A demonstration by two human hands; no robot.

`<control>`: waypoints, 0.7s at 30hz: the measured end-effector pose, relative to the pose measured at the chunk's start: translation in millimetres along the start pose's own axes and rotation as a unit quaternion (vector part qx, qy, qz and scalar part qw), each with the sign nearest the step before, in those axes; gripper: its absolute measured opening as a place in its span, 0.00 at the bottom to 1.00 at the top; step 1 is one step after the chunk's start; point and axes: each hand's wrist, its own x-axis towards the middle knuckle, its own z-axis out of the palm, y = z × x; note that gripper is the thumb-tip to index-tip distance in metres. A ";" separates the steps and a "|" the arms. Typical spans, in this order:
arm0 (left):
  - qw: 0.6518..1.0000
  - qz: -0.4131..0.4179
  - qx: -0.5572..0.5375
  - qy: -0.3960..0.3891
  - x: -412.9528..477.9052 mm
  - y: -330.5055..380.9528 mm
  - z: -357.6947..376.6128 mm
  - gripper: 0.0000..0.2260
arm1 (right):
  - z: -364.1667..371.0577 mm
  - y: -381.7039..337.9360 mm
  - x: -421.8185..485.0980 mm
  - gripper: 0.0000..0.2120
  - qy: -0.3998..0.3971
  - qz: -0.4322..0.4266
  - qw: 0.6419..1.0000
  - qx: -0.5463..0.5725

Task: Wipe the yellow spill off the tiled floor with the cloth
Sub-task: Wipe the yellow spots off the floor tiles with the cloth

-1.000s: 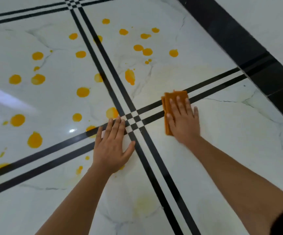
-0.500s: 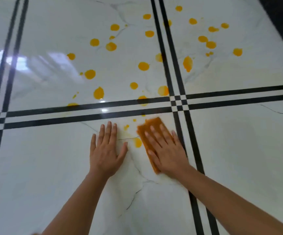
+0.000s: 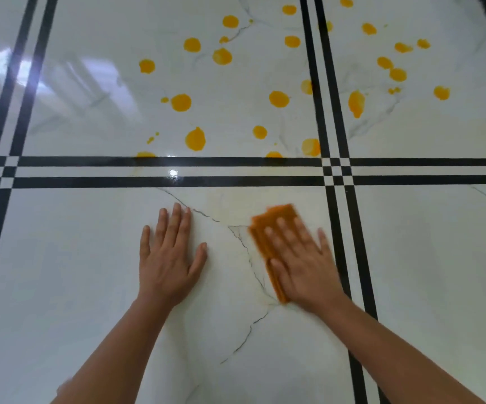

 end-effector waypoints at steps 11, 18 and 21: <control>0.999 0.035 0.001 -0.005 -23.1 -1.1 -0.3 0.31 | 1.5 -22.8 -21.0 0.26 -0.009 -0.002 1.000 -0.001; 0.997 0.077 0.020 -0.025 -29.1 17.5 15.7 0.30 | -1.6 -39.2 39.6 0.27 0.028 0.136 0.990 0.027; 0.996 0.082 0.013 -0.027 -31.5 24.8 14.3 0.30 | 5.2 -19.5 -59.7 0.26 -0.028 -0.020 0.999 -0.011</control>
